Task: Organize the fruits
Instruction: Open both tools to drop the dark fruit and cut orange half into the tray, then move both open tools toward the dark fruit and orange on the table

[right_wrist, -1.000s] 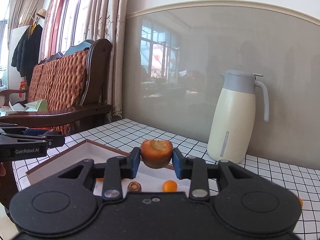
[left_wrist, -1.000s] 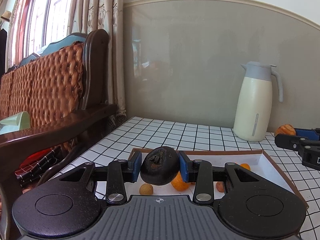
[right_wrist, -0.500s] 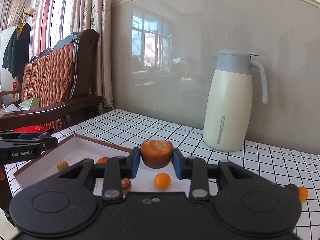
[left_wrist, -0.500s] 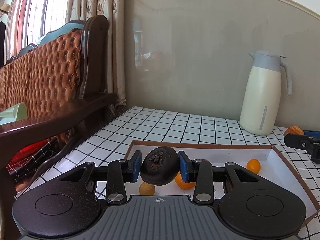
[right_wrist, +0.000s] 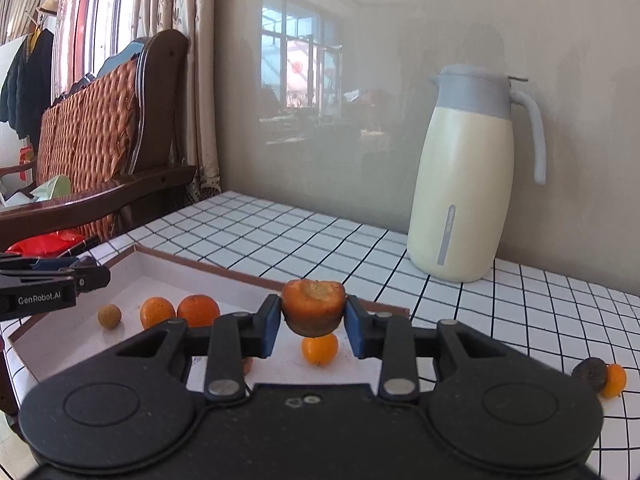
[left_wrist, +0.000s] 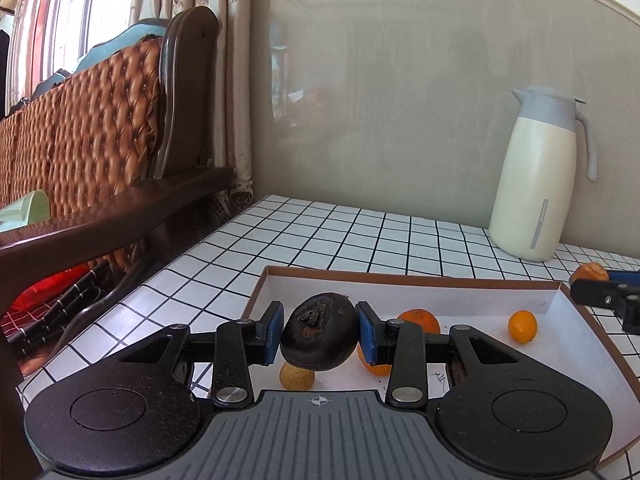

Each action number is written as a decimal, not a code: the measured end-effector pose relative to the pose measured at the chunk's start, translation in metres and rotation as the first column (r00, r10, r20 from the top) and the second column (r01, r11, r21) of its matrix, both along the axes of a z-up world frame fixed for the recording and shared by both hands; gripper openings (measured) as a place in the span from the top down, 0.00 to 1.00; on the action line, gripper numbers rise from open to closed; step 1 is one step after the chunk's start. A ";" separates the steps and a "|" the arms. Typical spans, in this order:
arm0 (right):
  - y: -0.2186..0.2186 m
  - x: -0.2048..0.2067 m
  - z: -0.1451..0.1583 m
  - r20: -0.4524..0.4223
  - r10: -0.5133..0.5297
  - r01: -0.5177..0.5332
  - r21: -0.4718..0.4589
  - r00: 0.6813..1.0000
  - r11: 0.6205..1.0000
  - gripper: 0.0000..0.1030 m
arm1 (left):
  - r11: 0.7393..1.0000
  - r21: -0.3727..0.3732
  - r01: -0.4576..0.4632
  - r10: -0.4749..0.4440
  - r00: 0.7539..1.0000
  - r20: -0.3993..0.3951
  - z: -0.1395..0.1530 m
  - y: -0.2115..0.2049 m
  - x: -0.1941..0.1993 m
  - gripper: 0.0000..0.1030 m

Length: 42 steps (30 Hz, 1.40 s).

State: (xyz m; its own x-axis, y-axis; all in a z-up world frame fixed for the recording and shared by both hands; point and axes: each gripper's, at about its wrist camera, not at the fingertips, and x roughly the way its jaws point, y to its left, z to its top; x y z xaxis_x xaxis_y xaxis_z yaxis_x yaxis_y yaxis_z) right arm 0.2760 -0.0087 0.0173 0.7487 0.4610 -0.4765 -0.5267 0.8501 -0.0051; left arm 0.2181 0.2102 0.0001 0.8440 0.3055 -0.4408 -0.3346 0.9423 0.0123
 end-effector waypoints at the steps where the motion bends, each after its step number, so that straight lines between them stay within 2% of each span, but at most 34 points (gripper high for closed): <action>1: 0.003 0.003 -0.004 -0.026 0.005 -0.005 -0.027 1.000 1.000 0.70 | 1.000 0.012 -0.014 0.014 1.000 0.007 -0.001 0.000 -0.001 0.61; 2: 0.006 0.005 -0.008 -0.031 -0.014 0.012 -0.058 0.999 0.998 0.53 | 0.999 0.029 -0.040 0.040 0.999 0.011 0.000 0.000 -0.001 0.42; 3: 0.005 0.005 -0.011 -0.003 -0.053 0.053 -0.075 0.999 0.996 0.18 | 0.997 0.045 -0.069 0.068 0.997 0.025 0.001 0.000 -0.004 0.21; 4: 0.003 0.002 -0.013 0.037 -0.090 0.093 -0.073 0.995 0.993 0.06 | 0.994 0.057 -0.092 0.088 0.994 0.062 0.003 0.000 -0.009 0.00; 5: 0.001 0.000 -0.013 0.060 -0.105 0.109 -0.059 0.993 0.992 0.07 | 0.994 0.058 -0.092 0.087 0.993 0.082 0.004 0.001 -0.012 0.00; 7: -0.002 0.003 -0.012 0.026 -0.094 0.096 -0.041 0.995 0.995 0.07 | 0.995 0.054 -0.088 0.085 0.994 0.068 0.005 0.001 -0.012 0.00; 9: -0.004 0.002 -0.014 0.034 -0.101 0.101 -0.023 0.994 0.995 0.06 | 0.995 0.068 -0.078 0.075 0.996 0.051 0.001 -0.001 -0.010 0.00; 12: -0.002 0.003 -0.016 0.015 -0.091 0.091 -0.025 0.996 0.996 0.06 | 0.995 0.068 -0.067 0.064 0.997 0.041 0.001 -0.002 -0.008 0.00; 25: -0.017 0.002 -0.013 0.032 -0.124 0.125 -0.009 0.992 0.992 0.06 | 0.996 0.090 -0.018 0.014 0.999 0.041 0.001 -0.024 -0.007 0.00; 35: -0.062 0.010 -0.016 0.037 -0.205 0.205 -0.023 0.978 0.978 0.06 | 0.995 0.090 0.044 -0.049 0.997 0.052 0.003 -0.059 0.007 0.00; 42: -0.112 0.021 -0.018 0.039 -0.293 0.294 -0.024 0.955 0.955 0.06 | 0.990 0.095 0.101 -0.106 0.993 0.053 0.003 -0.093 0.019 0.00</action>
State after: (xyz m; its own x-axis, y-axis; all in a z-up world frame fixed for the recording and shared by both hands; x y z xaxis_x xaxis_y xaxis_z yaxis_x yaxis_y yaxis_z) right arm 0.2973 -0.1207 -0.0010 0.8654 0.2044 -0.4574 -0.2527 0.9664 -0.0462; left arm 0.2372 0.1170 0.0034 0.8963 0.2521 -0.3648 -0.2380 0.9676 0.0840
